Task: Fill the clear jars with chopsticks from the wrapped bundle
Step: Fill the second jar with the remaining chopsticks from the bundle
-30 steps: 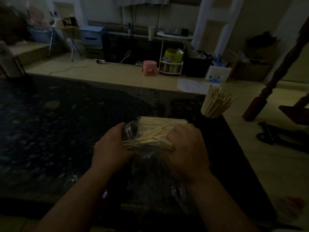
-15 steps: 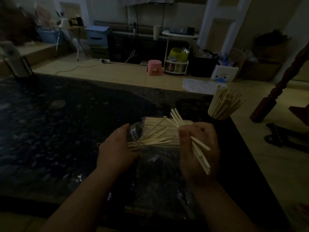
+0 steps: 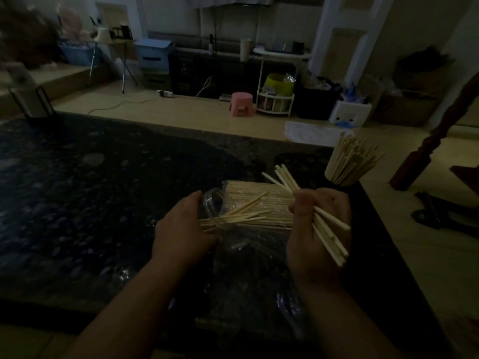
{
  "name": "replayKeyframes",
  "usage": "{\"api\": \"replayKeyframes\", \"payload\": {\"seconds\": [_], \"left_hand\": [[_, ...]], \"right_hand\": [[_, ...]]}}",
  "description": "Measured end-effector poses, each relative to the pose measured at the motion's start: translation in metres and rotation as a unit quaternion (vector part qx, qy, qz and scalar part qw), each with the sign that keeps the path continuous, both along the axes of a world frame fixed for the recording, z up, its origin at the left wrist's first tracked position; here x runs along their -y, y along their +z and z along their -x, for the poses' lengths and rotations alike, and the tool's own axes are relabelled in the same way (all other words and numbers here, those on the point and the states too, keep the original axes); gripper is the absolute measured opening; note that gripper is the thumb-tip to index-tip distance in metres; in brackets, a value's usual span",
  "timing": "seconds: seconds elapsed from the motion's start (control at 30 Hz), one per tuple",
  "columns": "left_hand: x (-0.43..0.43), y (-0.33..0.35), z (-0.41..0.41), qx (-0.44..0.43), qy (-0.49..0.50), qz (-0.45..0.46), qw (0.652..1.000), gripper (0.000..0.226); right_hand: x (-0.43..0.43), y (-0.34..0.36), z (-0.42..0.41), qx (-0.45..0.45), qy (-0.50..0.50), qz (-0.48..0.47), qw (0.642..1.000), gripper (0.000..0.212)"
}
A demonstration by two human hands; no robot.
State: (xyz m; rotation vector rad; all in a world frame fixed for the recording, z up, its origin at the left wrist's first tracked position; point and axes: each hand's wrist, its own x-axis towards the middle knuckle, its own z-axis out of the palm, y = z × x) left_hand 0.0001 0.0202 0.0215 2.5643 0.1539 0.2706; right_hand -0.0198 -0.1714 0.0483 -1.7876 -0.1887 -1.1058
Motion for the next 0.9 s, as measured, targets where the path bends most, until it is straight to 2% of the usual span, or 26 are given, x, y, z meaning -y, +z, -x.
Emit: {"api": "replayKeyframes", "payload": {"seconds": [0.17, 0.33, 0.43, 0.57, 0.77, 0.9], "left_hand": [[0.001, -0.001, 0.0, 0.002, -0.002, -0.002, 1.0, 0.101], [0.001, 0.0, 0.0, 0.015, -0.009, 0.006, 1.0, 0.1], [0.002, 0.0, 0.0, 0.015, -0.012, 0.007, 1.0, 0.098], [0.004, 0.001, 0.001, 0.014, -0.02, 0.0, 1.0, 0.099], [0.003, 0.001, 0.001, 0.011, -0.017, 0.0, 1.0, 0.099], [0.001, -0.001, 0.0, 0.012, -0.017, 0.002, 1.0, 0.097]], "right_hand": [[-0.01, 0.006, 0.002, -0.086, 0.053, -0.129, 0.986, 0.026], [-0.011, 0.005, -0.002, -0.224, 0.104, -0.254, 0.935, 0.027], [-0.01, 0.005, -0.003, -0.26, 0.114, -0.251, 0.926, 0.023], [-0.011, 0.005, -0.007, -0.256, 0.084, -0.188, 0.944, 0.015], [-0.011, 0.003, -0.007, -0.291, 0.108, -0.233, 0.922, 0.013], [-0.012, 0.004, -0.006, -0.262, 0.136, -0.306, 0.905, 0.02]]}}
